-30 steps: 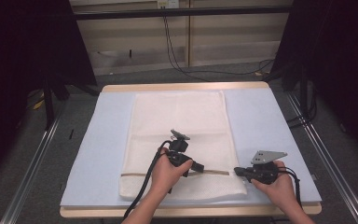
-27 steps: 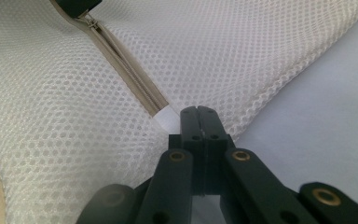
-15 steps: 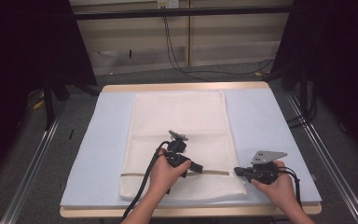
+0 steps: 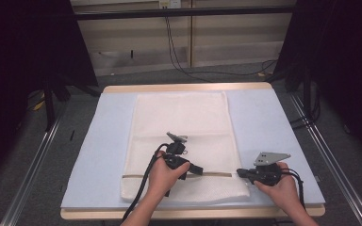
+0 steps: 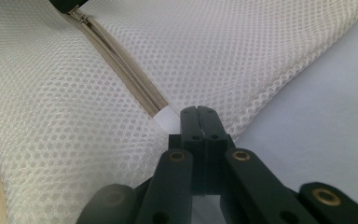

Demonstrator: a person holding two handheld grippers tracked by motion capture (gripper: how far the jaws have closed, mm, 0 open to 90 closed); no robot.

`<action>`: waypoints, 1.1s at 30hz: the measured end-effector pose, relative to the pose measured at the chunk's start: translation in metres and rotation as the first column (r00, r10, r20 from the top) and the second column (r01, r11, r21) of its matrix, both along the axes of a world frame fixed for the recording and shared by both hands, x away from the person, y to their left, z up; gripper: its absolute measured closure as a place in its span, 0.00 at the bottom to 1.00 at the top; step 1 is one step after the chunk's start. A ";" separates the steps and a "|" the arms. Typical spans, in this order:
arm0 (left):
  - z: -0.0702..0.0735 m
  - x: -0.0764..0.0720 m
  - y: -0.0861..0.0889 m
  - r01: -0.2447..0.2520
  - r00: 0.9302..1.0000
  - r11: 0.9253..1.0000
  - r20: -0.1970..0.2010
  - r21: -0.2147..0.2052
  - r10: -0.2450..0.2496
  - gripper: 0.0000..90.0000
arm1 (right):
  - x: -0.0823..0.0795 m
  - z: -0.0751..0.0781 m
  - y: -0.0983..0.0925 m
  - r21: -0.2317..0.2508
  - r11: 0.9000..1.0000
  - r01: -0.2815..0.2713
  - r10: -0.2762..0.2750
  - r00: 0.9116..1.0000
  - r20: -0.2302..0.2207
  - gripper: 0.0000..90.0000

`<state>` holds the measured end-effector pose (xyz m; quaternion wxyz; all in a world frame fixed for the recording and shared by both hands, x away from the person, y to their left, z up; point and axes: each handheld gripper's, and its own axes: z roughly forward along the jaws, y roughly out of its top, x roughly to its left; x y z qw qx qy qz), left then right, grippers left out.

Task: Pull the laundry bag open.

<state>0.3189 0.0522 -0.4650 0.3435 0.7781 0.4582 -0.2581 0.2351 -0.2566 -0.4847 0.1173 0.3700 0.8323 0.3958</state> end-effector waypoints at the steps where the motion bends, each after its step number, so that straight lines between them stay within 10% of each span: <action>1: 0.000 0.000 0.000 -0.003 1.000 1.000 0.007 0.014 0.003 0.97 | 0.000 0.000 0.000 0.001 1.000 0.000 0.000 1.000 -0.001 1.00; 33: 0.002 -0.003 0.027 -0.038 0.999 0.999 0.031 -0.006 0.038 0.97 | 0.000 0.000 0.000 0.002 1.000 -0.001 0.001 1.000 -0.004 1.00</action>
